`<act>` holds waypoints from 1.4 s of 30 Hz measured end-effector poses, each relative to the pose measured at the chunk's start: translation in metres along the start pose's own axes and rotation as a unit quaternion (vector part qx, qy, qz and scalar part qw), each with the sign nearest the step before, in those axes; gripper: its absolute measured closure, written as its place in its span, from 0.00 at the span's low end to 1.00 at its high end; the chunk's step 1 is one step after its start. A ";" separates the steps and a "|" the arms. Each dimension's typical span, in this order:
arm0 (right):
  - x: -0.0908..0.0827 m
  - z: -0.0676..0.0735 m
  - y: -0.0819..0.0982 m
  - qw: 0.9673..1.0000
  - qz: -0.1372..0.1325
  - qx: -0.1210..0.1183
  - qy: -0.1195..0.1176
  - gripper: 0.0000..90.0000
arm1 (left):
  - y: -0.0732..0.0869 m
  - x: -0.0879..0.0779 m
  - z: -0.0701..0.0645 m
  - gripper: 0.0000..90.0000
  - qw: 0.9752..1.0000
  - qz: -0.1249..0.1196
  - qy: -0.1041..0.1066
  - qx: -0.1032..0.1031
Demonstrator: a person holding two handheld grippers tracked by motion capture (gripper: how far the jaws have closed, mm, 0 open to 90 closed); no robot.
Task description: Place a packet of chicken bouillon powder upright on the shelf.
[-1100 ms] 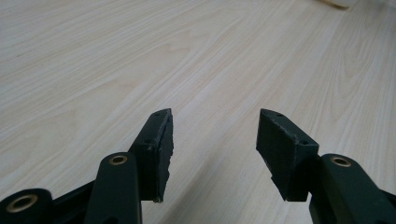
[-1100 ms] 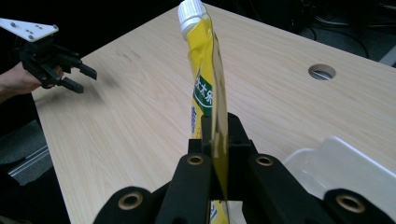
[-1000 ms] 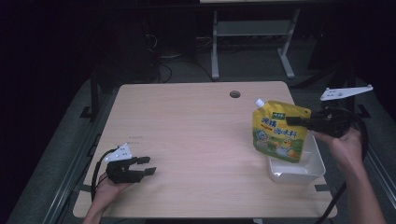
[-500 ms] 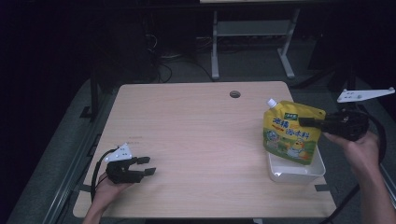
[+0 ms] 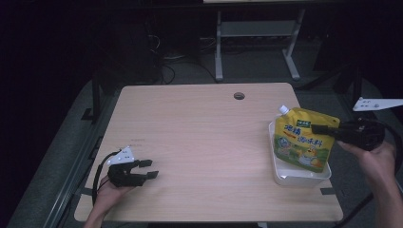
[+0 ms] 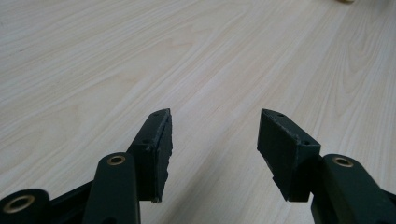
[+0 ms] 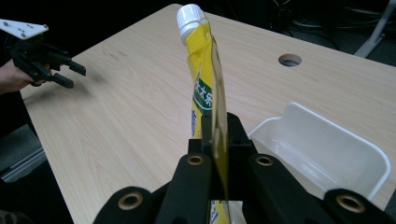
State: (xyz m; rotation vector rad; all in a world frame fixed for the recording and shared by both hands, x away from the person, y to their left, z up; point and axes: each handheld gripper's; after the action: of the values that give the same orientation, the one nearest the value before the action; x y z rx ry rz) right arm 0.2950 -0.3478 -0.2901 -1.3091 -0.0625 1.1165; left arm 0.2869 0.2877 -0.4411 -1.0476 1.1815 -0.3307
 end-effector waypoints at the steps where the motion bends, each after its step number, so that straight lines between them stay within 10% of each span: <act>1: 0.000 0.000 0.000 1.000 0.000 0.000 0.000 1.00 | 0.000 0.000 0.000 0.50 1.000 0.000 0.000 0.000; 42: 0.018 -0.026 0.040 0.999 -0.003 0.047 0.002 0.99 | 0.000 0.003 -0.001 0.47 1.000 0.004 0.003 -0.002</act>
State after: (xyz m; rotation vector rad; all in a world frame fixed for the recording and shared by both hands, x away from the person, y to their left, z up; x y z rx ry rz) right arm 0.2958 -0.3607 -0.3393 -1.2273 -0.0111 1.0989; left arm 0.2872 0.2850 -0.4426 -1.0445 1.1926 -0.3258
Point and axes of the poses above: each handheld gripper's, and its own axes: x roughly forward along the jaws, y roughly out of its underside, z roughly to its left, and after that the axes turned 9 degrees about x, right-handed
